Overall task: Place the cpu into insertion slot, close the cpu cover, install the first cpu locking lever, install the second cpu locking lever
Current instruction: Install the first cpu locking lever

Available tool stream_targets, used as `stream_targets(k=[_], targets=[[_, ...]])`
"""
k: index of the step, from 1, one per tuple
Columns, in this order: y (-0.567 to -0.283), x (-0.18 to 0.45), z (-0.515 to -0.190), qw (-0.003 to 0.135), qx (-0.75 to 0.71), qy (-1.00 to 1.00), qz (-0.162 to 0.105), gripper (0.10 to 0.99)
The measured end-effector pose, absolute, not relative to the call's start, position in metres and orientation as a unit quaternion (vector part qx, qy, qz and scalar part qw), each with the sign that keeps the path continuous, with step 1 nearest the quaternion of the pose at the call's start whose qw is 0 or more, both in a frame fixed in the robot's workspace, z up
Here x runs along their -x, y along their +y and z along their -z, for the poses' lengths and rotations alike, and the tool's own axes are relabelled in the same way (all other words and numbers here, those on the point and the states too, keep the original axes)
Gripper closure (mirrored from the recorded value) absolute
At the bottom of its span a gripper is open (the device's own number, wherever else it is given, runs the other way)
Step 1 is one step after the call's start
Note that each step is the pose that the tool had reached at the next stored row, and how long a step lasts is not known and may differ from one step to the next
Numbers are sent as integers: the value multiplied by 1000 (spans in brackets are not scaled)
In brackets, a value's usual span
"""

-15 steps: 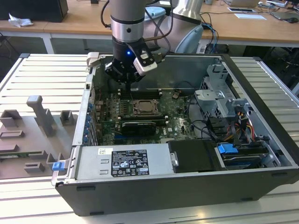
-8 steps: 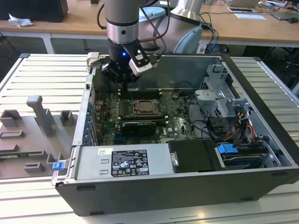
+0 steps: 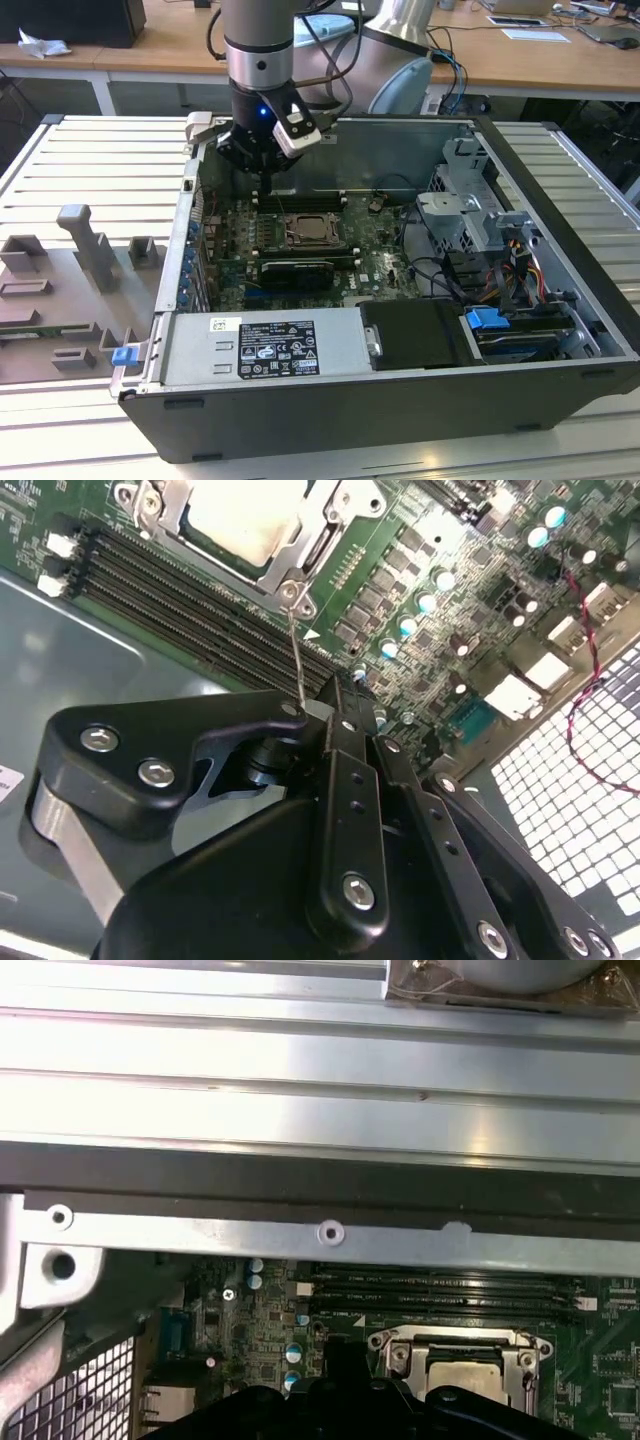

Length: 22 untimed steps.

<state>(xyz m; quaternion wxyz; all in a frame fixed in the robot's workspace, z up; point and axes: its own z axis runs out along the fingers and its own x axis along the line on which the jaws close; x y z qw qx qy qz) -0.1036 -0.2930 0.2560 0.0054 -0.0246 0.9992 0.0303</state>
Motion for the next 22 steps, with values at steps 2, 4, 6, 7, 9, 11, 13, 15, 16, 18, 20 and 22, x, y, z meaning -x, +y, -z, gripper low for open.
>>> stream_targets(k=[2, 4, 6, 7, 9, 11, 13, 15, 16, 18, 20, 22], targets=[[-293, 103, -256, 5, 25, 999, -30, 980], [-293, 103, -256, 5, 25, 999, -30, 980], [-293, 102, -256, 6, 25, 999, -30, 980], [-293, 101, -255, 5, 25, 999, -30, 980], [-293, 101, -255, 5, 25, 999, -30, 980], [-293, 97, -255, 5, 25, 999, -30, 980], [-293, 94, -254, 5, 25, 999, -30, 980], [-293, 90, -254, 5, 25, 999, -30, 980], [-293, 86, -253, 5, 25, 999, -30, 980], [-293, 83, -253, 5, 25, 999, -30, 980], [-293, 80, -252, 6, 25, 999, -30, 980], [-293, 75, -252, 6, 25, 999, -30, 980]])
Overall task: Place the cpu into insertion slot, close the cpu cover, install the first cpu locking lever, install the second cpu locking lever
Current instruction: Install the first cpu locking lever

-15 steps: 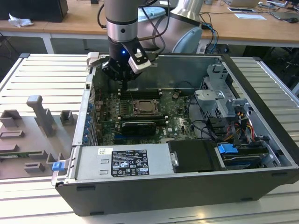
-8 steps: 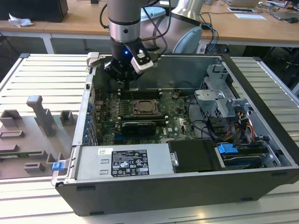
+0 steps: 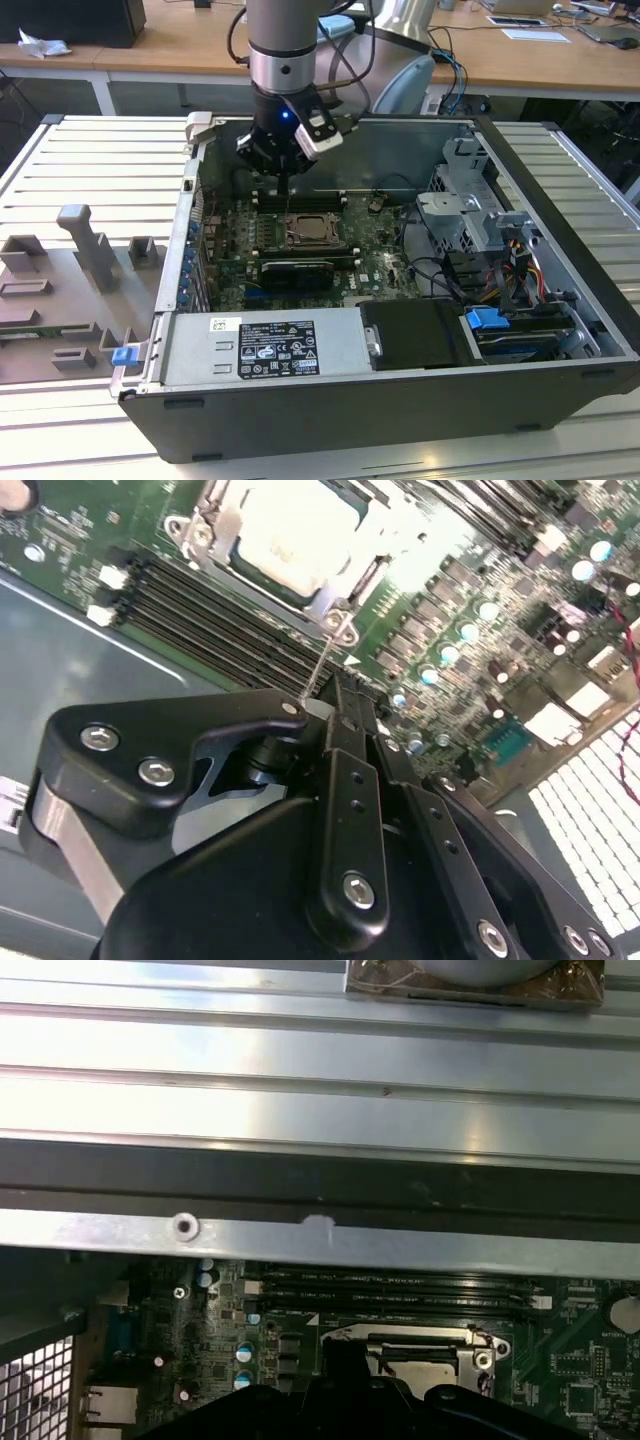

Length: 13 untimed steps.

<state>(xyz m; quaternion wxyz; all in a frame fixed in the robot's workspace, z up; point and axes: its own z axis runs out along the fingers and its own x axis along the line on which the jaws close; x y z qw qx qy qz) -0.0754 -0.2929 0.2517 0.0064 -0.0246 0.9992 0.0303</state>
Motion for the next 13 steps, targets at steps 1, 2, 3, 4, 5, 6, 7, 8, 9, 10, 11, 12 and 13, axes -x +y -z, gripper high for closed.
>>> stream_targets(k=[1, 2, 3, 4, 5, 6, 7, 8, 9, 10, 11, 12, 13], targets=[[-293, 74, -251, 7, 25, 999, -30, 980], [-293, 72, -251, 7, 25, 999, -30, 980], [-293, 67, -250, 7, 25, 999, -31, 980], [-293, 65, -250, 8, 25, 999, -31, 980], [-293, 64, -250, 8, 25, 999, -31, 980], [-293, 62, -250, 8, 25, 999, -34, 980], [-293, 61, -250, 8, 25, 999, -39, 980], [-293, 60, -249, 9, 25, 999, -43, 980], [-293, 60, -248, 9, 25, 999, -44, 980], [-293, 59, -247, 9, 25, 999, -43, 980], [-293, 58, -246, 9, 25, 999, -43, 980], [-293, 58, -245, 10, 25, 999, -43, 980], [-293, 58, -245, 10, 25, 999, -43, 980]])
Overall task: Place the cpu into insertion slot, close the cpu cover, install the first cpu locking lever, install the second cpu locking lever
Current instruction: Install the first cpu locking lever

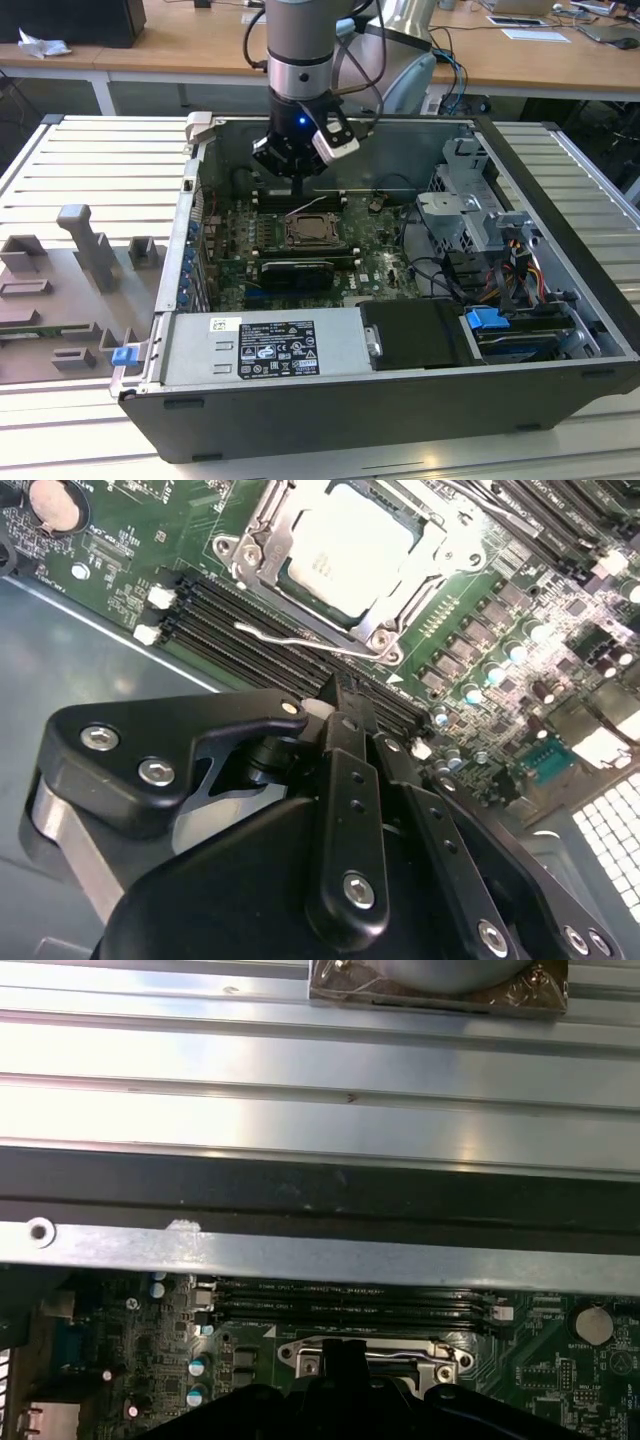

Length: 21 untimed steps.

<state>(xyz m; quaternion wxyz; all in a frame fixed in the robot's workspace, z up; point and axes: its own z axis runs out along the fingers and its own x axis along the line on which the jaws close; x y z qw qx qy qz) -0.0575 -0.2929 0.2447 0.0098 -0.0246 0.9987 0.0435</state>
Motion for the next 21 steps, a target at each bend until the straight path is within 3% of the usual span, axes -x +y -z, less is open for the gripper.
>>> stream_targets(k=[21], targets=[[-287, 49, -227, 16, 28, 999, -43, 980]])
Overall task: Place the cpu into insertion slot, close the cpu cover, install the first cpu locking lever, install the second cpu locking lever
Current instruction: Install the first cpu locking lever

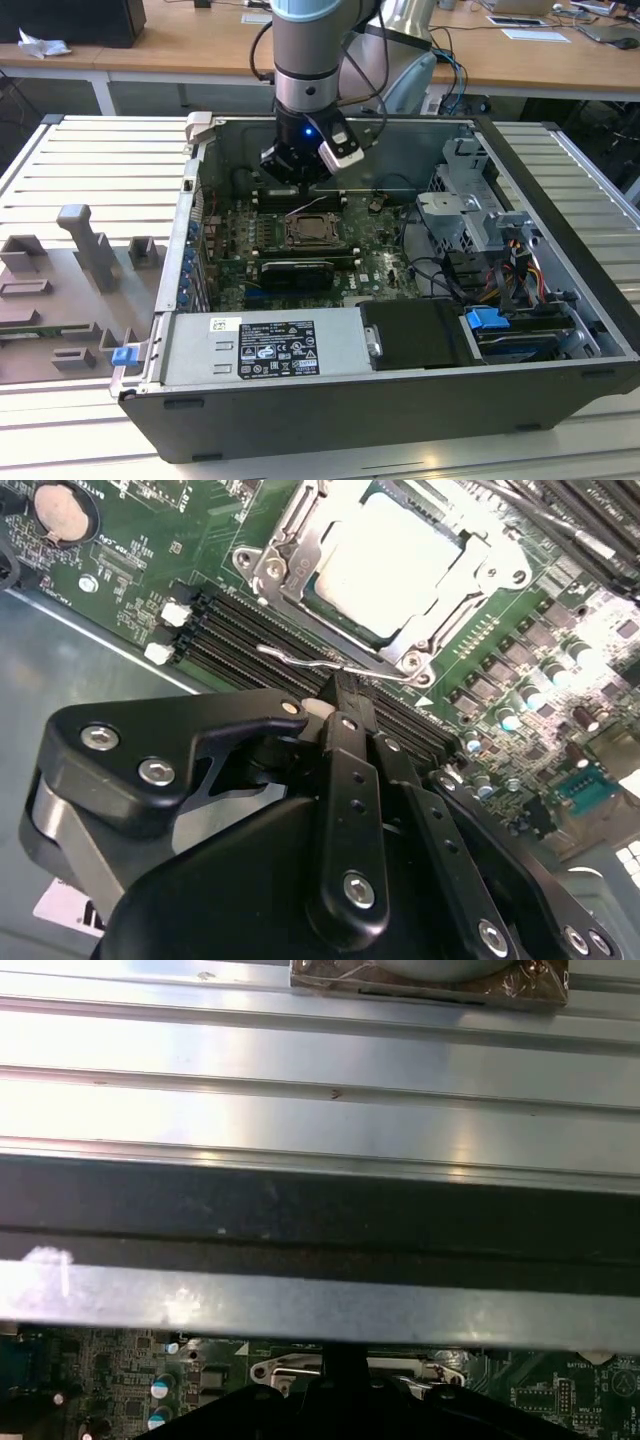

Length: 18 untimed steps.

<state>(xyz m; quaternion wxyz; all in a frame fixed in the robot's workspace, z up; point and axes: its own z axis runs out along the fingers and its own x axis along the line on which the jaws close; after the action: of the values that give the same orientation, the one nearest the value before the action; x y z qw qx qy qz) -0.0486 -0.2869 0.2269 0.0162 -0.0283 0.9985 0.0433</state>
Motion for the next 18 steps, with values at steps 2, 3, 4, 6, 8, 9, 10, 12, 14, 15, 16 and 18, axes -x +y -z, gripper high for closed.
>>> stream_targets(k=[2, 3, 4, 6, 8, 9, 10, 12, 14, 15, 16, 18], targets=[[-285, 48, -226, 16, 29, 999, -43, 980], [-285, 48, -225, 16, 29, 999, -43, 980], [-285, 48, -224, 16, 30, 998, -43, 980], [-284, 47, -223, 16, 35, 998, -43, 980], [-284, 45, -222, 16, 36, 998, -43, 980], [-284, 44, -222, 16, 36, 998, -43, 980], [-284, 42, -222, 16, 36, 998, -43, 980], [-284, 40, -221, 16, 36, 998, -43, 980], [-284, 37, -221, 16, 36, 998, -43, 980], [-284, 35, -220, 16, 36, 998, -43, 980], [-284, 34, -220, 16, 36, 998, -43, 980], [-284, 30, -218, 16, 36, 998, -43, 980]])
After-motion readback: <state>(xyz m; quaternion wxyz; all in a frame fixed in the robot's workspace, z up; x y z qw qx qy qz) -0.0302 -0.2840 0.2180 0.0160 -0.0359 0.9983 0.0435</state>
